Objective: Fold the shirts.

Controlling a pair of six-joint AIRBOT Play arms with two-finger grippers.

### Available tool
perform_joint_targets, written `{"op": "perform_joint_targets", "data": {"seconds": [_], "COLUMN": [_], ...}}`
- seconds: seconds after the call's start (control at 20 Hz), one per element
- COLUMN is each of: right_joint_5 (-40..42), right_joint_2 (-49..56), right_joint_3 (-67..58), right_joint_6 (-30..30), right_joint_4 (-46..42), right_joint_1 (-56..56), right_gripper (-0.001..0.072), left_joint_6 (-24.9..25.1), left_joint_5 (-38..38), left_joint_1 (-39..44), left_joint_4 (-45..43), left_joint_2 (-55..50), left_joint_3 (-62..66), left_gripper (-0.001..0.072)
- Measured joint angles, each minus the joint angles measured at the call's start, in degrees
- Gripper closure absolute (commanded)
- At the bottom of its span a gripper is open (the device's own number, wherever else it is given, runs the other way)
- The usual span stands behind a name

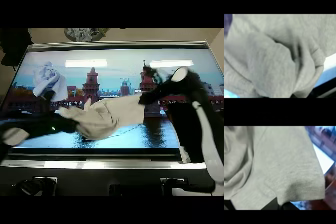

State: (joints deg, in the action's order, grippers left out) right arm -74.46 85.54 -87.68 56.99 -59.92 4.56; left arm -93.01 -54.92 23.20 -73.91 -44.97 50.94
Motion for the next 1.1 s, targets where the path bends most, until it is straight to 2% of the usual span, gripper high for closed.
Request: {"op": "perform_joint_targets", "data": {"seconds": [0.1,0.25,0.35,0.55,0.7,0.85,1.0,1.1], "right_joint_5": [5.18,16.24,21.92,24.3,25.46,25.05,23.02,22.71], "right_joint_2": [-10.05,-26.95,-36.41,-46.93,-49.11,-46.34,-38.07,-29.62], "right_joint_3": [-5.42,-11.17,-12.9,-14.19,-14.53,-14.67,-14.64,-14.64], "right_joint_6": [-1.4,-1.86,0.59,4.79,5.99,6.34,5.25,4.46], "right_joint_4": [-2.97,-7.82,-9.99,-13.79,-16.72,-18.62,-19.74,-20.13], "right_joint_1": [0.0,-0.02,-0.02,0.0,0.02,0.02,0.02,0.02], "right_gripper": [0.0668,0.0668,0.0668,0.0668,0.0668,0.0667,0.0667,0.0667], "left_joint_6": [-0.28,-3.96,-6.14,-7.67,-8.15,-8.44,-8.5,-8.48], "left_joint_5": [-3.04,-5.49,-6.27,-7.58,-8.76,-13.64,-18.82,-19.43], "left_joint_1": [0.0,0.0,0.0,0.13,0.13,0.15,0.02,-0.85], "left_joint_4": [-6.38,-13.49,-14.21,-9.75,-9.51,-11.69,-16.0,-18.86], "left_joint_2": [0.92,1.51,1.68,1.62,1.2,-0.55,-4.31,-8.17], "left_joint_3": [15.56,38.05,47.63,56.24,57.96,56.7,50.49,44.68], "left_gripper": [0.068,0.0679,0.0679,0.0679,0.0679,0.0678,0.0677,0.0677]}}
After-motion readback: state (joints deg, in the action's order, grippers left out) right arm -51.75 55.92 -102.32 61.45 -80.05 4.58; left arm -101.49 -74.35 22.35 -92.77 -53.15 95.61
